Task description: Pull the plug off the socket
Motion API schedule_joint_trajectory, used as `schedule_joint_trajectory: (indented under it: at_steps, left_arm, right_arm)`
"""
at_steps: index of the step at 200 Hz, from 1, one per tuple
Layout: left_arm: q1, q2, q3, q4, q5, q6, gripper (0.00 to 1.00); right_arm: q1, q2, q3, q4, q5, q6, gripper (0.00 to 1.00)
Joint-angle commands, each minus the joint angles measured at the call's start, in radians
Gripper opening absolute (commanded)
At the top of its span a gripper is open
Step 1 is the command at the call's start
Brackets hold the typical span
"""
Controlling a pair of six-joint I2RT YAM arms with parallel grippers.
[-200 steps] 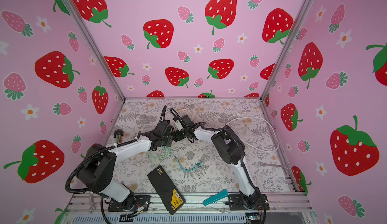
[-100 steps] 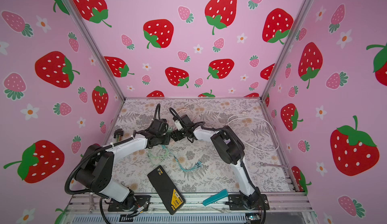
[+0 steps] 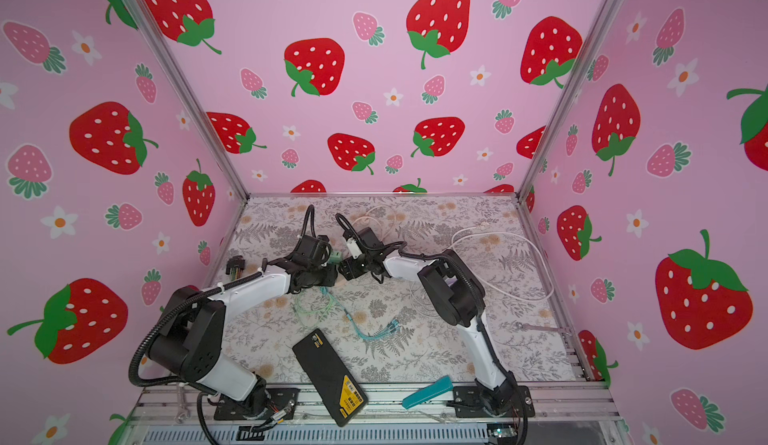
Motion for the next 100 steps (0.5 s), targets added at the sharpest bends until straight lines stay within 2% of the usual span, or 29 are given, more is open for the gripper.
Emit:
schedule_joint_trajectory:
  at_steps: [1,19,46,69,100]
  left_arm:
    - [-0.064,-0.021,0.047,-0.029,-0.063,0.019,0.20]
    - [-0.092,-0.025,0.056,-0.042,-0.130,0.030,0.20]
    - [-0.112,-0.028,0.066,-0.053,-0.169,0.039,0.20]
    - [-0.113,-0.019,0.080,-0.071,-0.175,0.039,0.20]
    - [-0.104,-0.028,0.084,-0.061,-0.127,0.024,0.20]
  right_arm:
    - [-0.013,0.146,-0.059,-0.235,0.214,-0.046,0.76]
    - [-0.012,0.148,-0.057,-0.241,0.239,-0.046,0.76]
    - [-0.011,0.158,-0.043,-0.260,0.265,-0.048,0.75]
    - [-0.007,0.171,-0.031,-0.274,0.274,-0.049,0.74]
    - [-0.006,0.182,-0.019,-0.289,0.277,-0.054,0.74]
